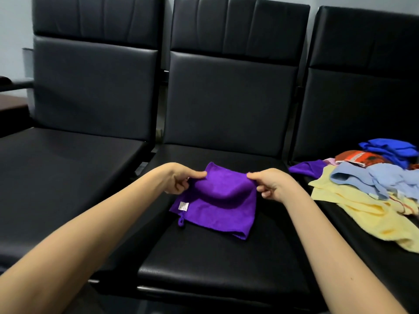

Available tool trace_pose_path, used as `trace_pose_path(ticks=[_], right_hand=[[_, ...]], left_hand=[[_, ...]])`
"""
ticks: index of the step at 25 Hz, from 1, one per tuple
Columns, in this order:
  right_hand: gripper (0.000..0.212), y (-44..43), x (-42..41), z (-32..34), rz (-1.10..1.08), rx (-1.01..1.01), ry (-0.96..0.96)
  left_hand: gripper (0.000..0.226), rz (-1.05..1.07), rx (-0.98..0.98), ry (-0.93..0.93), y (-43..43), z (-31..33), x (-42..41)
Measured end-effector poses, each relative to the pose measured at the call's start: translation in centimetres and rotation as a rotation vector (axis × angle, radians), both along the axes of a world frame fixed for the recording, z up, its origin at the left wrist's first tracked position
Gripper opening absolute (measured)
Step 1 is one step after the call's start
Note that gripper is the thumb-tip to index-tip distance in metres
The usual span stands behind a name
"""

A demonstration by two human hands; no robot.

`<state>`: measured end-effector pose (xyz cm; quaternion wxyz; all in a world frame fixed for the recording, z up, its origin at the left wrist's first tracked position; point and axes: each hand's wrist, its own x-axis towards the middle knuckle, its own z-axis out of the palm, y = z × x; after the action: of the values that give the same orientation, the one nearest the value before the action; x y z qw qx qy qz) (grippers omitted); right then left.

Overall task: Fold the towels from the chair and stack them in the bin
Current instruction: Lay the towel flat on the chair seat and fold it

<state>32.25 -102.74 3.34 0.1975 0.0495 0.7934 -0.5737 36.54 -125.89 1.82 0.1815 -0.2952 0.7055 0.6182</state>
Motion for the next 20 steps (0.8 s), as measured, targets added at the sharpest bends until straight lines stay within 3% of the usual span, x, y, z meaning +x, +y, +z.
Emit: trace_pose_path(ticks=[4, 8, 13, 15, 17, 20], right_hand=[[0.031, 0.8, 0.2, -0.3, -0.04, 0.17, 0.006], [0.03, 1.1, 0.0, 0.2, -0.089, 0.029, 0.06], [0.023, 0.8, -0.6, 0.2, -0.117, -0.058, 0.096], [0.018, 0.8, -0.8, 0.3, -0.131, -0.135, 0.123], [0.019, 0.3, -1.2, 0.9, -0.171, -0.271, 0.139], [0.019, -0.6, -1.8, 3.1, -0.226, -0.591, 0.224]], left_hand=[[0.041, -0.017, -0.076, -0.037, -0.2, -0.3, 0.0], [0.021, 0.022, -0.042, 0.054, 0.3, 0.4, 0.4], [0.032, 0.038, -0.252, 0.206, 0.6, 0.8, 0.1], [0.027, 0.059, -0.152, 0.242, 0.6, 1.2, -0.1], [0.024, 0.162, 0.083, 0.304, 0.9, 1.7, -0.7], [0.021, 0.283, 0.46, 0.573, 1.5, 3.6, -1.6]])
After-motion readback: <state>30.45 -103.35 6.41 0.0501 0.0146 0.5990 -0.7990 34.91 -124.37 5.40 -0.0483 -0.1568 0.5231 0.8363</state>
